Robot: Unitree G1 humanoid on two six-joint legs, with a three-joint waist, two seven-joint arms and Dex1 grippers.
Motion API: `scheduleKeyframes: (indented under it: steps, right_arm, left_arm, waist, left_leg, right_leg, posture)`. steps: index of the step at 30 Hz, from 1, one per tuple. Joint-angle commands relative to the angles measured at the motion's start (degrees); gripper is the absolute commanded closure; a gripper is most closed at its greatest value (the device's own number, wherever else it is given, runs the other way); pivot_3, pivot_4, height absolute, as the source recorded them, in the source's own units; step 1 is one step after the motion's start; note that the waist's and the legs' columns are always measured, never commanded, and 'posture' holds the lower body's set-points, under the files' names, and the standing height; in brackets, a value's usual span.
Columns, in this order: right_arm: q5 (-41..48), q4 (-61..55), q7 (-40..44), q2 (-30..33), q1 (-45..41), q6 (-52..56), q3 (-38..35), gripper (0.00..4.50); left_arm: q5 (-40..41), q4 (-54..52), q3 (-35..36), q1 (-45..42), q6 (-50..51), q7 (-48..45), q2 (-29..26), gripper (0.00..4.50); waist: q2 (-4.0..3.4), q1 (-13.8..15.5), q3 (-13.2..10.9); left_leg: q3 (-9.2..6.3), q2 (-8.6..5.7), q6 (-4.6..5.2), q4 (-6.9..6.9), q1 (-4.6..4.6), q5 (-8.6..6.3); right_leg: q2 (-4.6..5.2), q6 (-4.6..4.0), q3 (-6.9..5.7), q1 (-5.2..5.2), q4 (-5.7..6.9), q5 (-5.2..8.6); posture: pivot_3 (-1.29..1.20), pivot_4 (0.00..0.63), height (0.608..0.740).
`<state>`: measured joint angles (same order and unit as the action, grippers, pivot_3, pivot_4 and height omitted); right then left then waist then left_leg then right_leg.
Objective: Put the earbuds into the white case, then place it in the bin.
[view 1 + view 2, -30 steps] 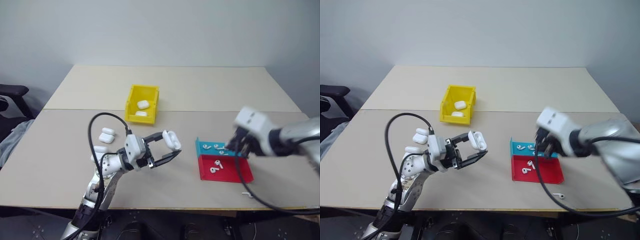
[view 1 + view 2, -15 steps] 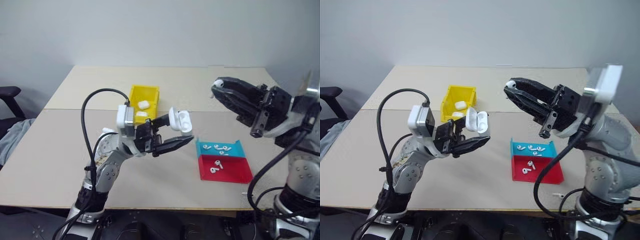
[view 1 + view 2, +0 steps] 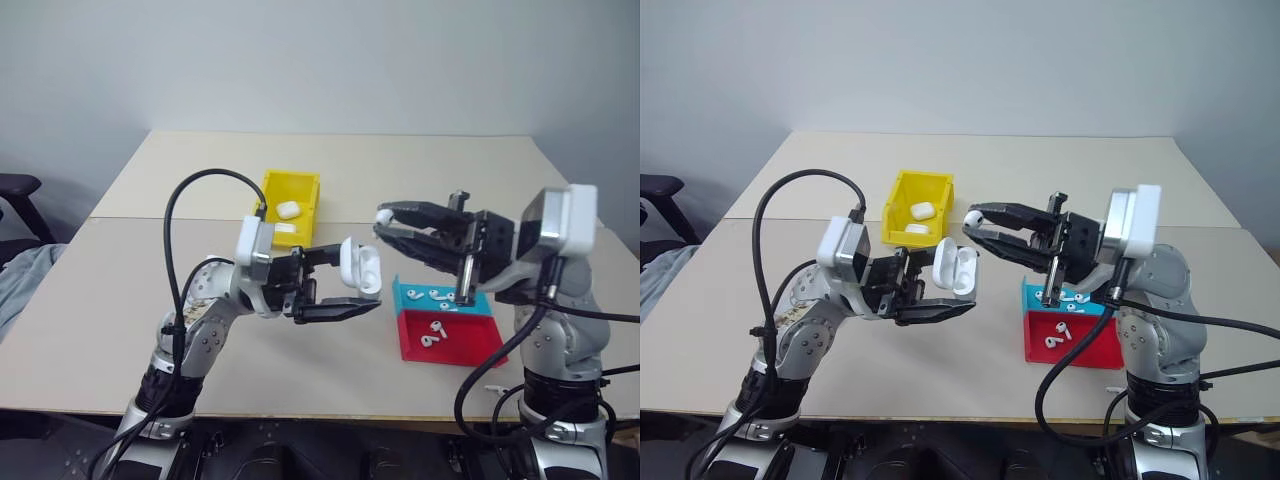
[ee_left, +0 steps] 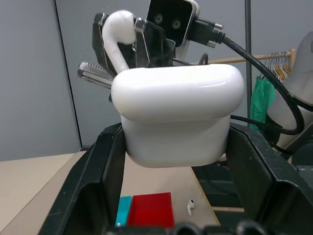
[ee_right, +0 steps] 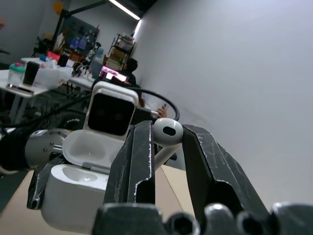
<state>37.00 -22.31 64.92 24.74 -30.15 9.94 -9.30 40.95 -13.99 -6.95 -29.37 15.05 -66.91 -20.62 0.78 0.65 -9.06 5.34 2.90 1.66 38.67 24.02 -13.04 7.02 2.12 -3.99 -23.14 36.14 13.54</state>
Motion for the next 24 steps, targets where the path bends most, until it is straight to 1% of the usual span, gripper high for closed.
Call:
scheduleKeyframes:
  steps: [1, 6, 24]
  right_arm:
    - [-0.01, 0.04, 1.67, 1.7, -0.23, -3.16, 0.45, 3.63]
    - [0.1, 1.28, 3.37, 2.94, 0.26, -4.78, 1.52, 3.63]
    - [-2.78, 5.18, 4.37, 5.03, 1.7, -10.4, 3.95, 3.63]
  left_arm:
    - [-1.15, -0.96, 0.12, -0.87, -1.21, 0.33, 0.51, 1.72]
    - [-2.86, -0.84, -0.15, -0.42, -1.36, 0.34, 0.44, 1.72]
    - [-3.3, -0.88, 0.11, -0.16, -2.06, -0.35, 1.54, 1.72]
  waist:
    - [0.0, 0.01, 0.0]
    - [0.0, 0.0, 0.0]
    - [0.0, 0.02, 0.0]
  left_leg:
    - [0.01, 0.0, 0.0, 0.0, 0.0, 0.0]
    - [0.02, 0.0, 0.0, 0.0, -0.01, 0.0]
    - [0.05, 0.01, 0.0, 0.0, 0.0, 0.0]
  right_leg:
    - [0.0, 0.0, 0.0, 0.0, 0.0, 0.0]
    - [0.0, 0.0, 0.0, 0.0, 0.01, 0.0]
    - [0.0, 0.0, 0.0, 0.01, -0.01, 0.0]
  posture:
    - [0.0, 0.15, 0.74]
    - [0.0, 0.15, 0.74]
    - [0.0, 0.15, 0.74]
